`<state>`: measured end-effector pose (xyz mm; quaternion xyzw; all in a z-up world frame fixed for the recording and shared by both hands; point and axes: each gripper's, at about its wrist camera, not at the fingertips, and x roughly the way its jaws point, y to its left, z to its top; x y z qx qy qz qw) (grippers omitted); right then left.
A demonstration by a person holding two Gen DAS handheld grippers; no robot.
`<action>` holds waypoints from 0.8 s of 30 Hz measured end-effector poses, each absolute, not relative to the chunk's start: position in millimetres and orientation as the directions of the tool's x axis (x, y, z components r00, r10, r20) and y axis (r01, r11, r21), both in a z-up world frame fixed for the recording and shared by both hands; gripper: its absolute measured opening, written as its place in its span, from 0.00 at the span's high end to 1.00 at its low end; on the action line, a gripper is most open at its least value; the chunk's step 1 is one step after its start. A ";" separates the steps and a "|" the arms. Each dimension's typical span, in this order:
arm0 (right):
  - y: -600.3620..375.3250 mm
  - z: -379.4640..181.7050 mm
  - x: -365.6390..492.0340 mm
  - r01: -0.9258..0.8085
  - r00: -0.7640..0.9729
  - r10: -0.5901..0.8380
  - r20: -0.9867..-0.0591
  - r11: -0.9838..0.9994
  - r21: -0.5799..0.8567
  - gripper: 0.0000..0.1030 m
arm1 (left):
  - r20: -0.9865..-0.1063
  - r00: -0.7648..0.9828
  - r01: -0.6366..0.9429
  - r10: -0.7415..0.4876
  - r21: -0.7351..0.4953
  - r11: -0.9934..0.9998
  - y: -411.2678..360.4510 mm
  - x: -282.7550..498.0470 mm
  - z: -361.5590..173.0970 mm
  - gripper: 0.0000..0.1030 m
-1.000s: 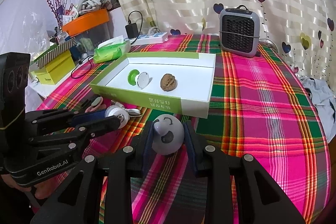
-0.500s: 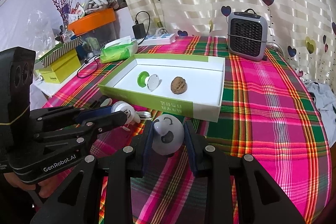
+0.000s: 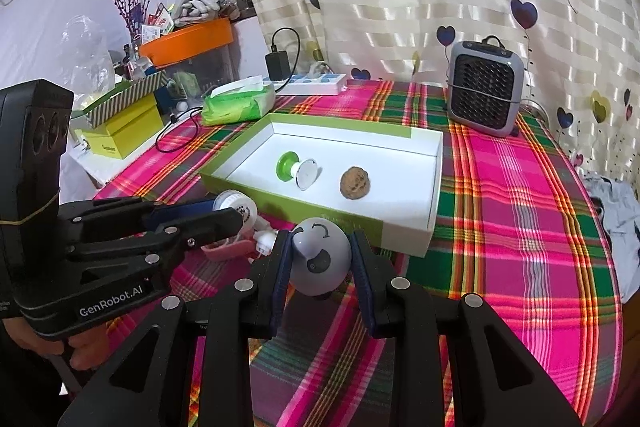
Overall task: Organize objects
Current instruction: 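Lower white cap into box with left gripper while right gripper sets ball beside spool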
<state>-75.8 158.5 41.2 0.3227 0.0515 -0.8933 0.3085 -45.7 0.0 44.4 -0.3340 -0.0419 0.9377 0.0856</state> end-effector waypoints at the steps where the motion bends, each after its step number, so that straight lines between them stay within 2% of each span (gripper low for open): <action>1: 157.8 42.1 -76.6 0.586 -0.601 -0.518 -0.608 -0.804 0.105 0.70 | -0.619 -0.762 -0.134 0.187 -0.132 -0.982 0.3 -46.2 45.5 0.83; 24: 136.1 55.9 -106.8 0.623 -0.588 -0.527 -0.614 -0.779 0.072 0.70 | -0.632 -0.764 -0.096 0.129 -0.086 -0.992 -16.3 -73.5 57.6 0.83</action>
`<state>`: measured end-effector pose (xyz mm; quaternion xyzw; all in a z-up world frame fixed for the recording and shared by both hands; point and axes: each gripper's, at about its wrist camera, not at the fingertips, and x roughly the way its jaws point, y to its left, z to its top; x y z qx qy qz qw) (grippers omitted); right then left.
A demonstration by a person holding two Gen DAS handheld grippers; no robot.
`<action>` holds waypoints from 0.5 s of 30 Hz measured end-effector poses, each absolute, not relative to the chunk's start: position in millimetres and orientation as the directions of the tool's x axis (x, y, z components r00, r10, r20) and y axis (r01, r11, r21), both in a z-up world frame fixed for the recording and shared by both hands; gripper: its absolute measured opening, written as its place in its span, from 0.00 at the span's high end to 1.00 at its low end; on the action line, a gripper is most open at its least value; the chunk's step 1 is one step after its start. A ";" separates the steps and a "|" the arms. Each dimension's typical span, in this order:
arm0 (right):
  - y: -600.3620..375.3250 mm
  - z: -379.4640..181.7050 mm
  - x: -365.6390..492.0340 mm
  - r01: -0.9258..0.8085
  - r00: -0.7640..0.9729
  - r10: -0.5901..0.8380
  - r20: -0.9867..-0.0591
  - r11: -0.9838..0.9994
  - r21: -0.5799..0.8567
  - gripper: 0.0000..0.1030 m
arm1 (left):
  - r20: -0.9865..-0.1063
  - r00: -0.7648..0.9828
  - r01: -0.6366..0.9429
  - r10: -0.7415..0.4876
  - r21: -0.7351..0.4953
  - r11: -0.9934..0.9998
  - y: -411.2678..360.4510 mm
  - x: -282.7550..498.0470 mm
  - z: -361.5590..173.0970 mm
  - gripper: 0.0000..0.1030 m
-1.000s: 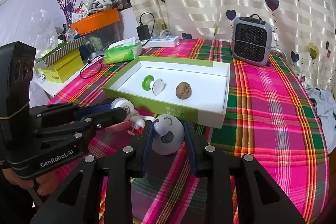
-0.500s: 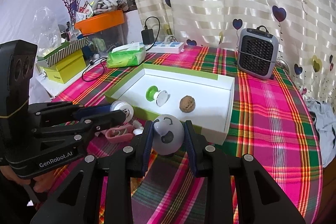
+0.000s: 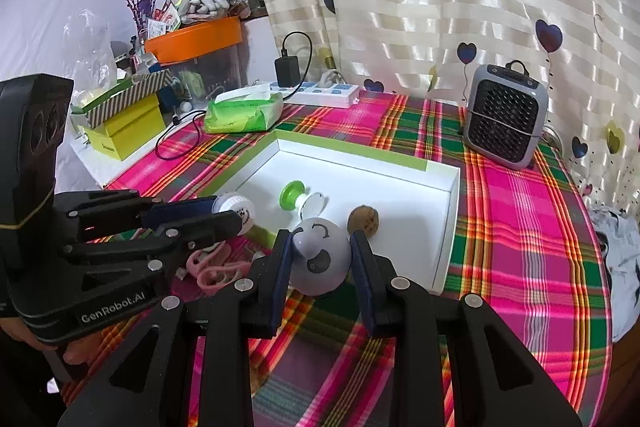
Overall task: Organize objects
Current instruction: 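Lower white cap into box with left gripper while right gripper sets ball beside spool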
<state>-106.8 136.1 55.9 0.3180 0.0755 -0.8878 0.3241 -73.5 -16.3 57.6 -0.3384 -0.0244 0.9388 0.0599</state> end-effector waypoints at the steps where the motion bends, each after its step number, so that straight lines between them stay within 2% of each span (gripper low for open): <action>1: 134.9 56.3 -109.1 0.625 -0.586 -0.528 -0.614 -0.778 0.072 0.70 | -0.633 -0.764 -0.094 0.126 -0.084 -0.992 -17.2 -75.4 57.7 0.83; 15: 115.2 48.7 -144.5 0.633 -0.559 -0.516 -0.649 -0.771 0.068 0.70 | -0.651 -0.755 -0.061 0.083 -0.056 -0.997 -33.2 -112.2 52.6 0.83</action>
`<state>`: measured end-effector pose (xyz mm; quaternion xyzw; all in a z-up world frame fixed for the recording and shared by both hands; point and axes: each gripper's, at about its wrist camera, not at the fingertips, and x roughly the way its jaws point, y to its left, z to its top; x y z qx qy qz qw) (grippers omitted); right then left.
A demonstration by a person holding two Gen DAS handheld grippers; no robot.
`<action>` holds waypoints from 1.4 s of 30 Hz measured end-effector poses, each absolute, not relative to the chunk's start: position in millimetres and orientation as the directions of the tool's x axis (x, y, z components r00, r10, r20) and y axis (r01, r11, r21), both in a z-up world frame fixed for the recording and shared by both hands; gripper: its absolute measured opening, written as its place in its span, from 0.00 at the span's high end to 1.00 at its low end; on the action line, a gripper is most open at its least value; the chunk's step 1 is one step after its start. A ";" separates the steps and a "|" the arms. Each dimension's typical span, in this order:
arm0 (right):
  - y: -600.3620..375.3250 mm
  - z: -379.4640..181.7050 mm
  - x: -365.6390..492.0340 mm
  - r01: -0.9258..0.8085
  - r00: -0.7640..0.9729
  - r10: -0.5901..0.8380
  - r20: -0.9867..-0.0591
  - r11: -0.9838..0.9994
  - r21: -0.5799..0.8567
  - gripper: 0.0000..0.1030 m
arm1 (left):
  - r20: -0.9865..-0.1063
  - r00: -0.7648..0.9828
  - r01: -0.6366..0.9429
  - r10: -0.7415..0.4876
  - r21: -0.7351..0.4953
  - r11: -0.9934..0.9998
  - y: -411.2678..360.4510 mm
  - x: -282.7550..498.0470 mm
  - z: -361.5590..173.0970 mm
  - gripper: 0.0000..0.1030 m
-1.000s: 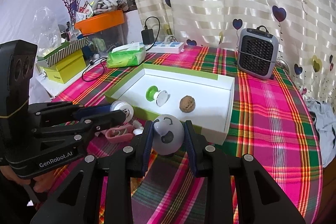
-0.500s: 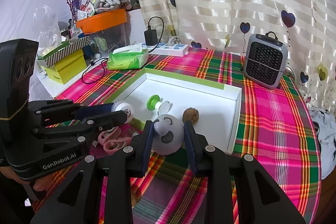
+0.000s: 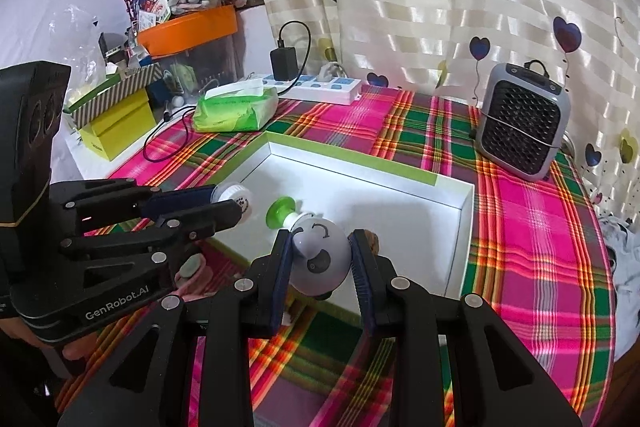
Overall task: Organize objects
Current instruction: 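Lower white cap into box with left gripper while right gripper sets ball beside spool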
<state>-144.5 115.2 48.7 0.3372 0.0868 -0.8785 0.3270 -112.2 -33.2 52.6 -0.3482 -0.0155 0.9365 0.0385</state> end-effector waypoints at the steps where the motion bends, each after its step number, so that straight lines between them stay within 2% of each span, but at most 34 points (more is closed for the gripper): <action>1: 114.2 47.8 -147.8 0.634 -0.557 -0.516 -0.651 -0.770 0.068 0.70 | -0.652 -0.754 -0.059 0.083 -0.059 -0.996 -35.2 -114.2 51.2 0.83; 23: 99.6 14.7 -169.7 0.655 -0.473 -0.533 -0.701 -0.745 0.125 0.70 | -0.691 -0.720 -0.040 0.060 -0.045 -0.998 -41.3 -132.4 27.1 0.83; 42: 95.6 7.0 -171.3 0.648 -0.477 -0.506 -0.719 -0.755 0.101 0.70 | -0.717 -0.694 -0.061 0.062 -0.027 -0.998 -32.3 -139.6 15.8 0.83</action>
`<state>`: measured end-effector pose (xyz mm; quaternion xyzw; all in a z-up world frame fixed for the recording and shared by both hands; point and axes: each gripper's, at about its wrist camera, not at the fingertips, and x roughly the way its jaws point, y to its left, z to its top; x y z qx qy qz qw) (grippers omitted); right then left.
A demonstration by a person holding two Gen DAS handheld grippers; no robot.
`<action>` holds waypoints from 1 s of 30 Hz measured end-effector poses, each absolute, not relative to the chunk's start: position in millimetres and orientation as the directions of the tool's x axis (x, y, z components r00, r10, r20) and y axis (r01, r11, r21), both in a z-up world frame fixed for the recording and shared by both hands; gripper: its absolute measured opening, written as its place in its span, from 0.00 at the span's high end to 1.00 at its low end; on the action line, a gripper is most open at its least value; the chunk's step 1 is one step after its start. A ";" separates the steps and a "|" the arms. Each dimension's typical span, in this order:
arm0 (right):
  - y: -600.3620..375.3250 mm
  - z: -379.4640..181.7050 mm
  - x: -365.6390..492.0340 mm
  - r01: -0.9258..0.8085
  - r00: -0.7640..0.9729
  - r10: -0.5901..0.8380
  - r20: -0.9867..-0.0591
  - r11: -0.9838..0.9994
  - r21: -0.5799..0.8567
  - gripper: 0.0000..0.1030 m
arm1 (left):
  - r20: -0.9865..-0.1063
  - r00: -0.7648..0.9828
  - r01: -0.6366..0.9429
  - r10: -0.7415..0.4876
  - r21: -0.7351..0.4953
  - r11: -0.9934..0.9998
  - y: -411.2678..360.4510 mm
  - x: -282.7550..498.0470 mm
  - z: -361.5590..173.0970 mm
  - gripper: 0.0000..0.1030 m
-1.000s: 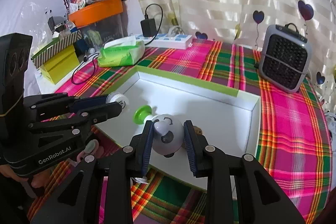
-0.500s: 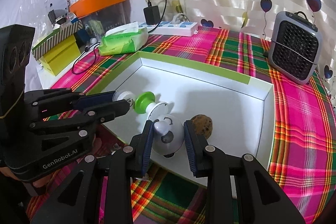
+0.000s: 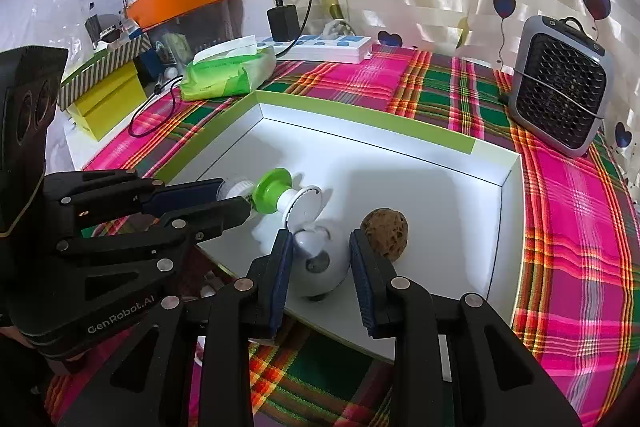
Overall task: Organize objects
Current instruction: 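Lower white cap into box with left gripper while right gripper sets ball beside spool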
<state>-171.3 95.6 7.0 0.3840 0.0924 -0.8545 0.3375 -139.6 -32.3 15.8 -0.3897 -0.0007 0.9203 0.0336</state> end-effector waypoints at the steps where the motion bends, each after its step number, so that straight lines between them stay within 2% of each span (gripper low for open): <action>1: 95.6 7.1 -171.1 0.647 -0.481 -0.504 -0.717 -0.756 0.097 0.70 | -0.717 -0.695 -0.062 0.062 -0.026 -0.998 -31.9 -139.9 15.7 0.83; 7: 97.6 9.1 -168.9 0.643 -0.502 -0.503 -0.704 -0.761 0.085 0.70 | -0.713 -0.696 -0.074 0.083 -0.045 -0.996 -31.0 -141.0 15.4 0.82; 15: 103.6 14.6 -165.4 0.629 -0.533 -0.506 -0.678 -0.773 0.082 0.68 | -0.696 -0.712 -0.076 0.095 -0.059 -0.995 -32.3 -137.9 19.4 0.73; 20: 106.4 17.8 -161.0 0.621 -0.551 -0.507 -0.663 -0.779 0.080 0.64 | -0.695 -0.712 -0.072 0.095 -0.063 -0.995 -33.7 -137.6 19.5 0.70; 30: 112.5 20.0 -151.8 0.618 -0.568 -0.517 -0.640 -0.782 0.084 0.61 | -0.688 -0.717 -0.072 0.109 -0.081 -0.994 -36.3 -131.9 19.7 0.63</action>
